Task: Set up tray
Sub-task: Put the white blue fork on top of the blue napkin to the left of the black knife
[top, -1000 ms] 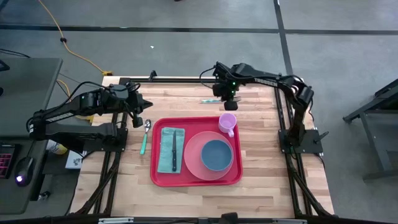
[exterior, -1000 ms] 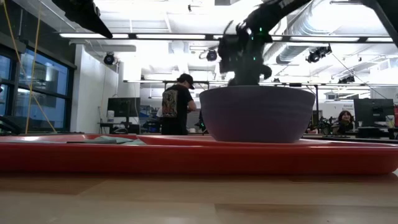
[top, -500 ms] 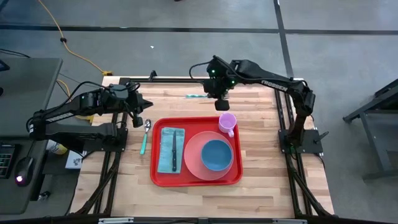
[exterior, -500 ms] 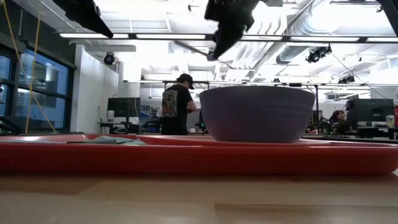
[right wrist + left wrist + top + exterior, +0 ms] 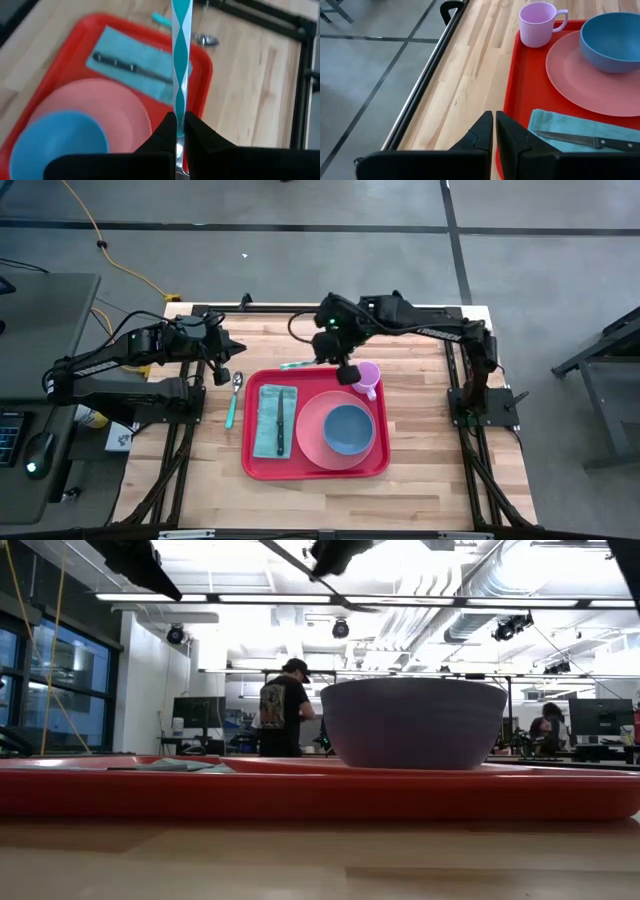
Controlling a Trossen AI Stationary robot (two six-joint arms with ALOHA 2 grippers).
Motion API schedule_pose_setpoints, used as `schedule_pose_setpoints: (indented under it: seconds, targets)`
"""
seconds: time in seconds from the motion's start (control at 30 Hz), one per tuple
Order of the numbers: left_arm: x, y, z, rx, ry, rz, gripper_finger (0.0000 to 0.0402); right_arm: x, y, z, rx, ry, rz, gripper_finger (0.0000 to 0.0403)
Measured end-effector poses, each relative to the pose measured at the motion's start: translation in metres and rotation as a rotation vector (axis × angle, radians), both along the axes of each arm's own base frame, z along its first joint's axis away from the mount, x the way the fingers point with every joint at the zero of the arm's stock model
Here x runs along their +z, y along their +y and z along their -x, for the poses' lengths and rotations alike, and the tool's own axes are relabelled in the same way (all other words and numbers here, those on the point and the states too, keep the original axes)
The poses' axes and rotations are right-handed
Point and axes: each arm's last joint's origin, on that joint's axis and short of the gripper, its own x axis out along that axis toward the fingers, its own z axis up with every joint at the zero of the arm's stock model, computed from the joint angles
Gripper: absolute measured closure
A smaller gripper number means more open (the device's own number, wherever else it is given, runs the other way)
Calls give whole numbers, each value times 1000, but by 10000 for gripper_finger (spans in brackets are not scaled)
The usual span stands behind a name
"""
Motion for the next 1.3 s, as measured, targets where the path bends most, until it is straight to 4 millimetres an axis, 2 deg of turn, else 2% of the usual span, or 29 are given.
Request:
schedule_pose_setpoints:
  seconds: [0.13,0.23,0.4,0.77,1.03,1.13,1.3]
  targets:
    - [0,0,0,-12,-3,9,348,14,0,-15,2,-59,-46,402]
    - [0,-1,0,-18,-6,15,348,17,-4,-30,15,-92,-90,402]
    - [0,-1,0,-34,-10,29,348,-12,-6,-49,71,-56,-176,402]
    - [0,-2,-1,-35,-18,52,348,-94,26,-89,297,120,-118,403]
    - [0,-2,-1,-50,-24,71,348,-151,31,-108,304,239,-80,403]
    - [0,-3,-1,-68,-29,87,348,-156,30,-110,273,256,-85,403]
    - [0,-3,-1,-58,-44,125,348,-154,27,-110,182,274,-103,403]
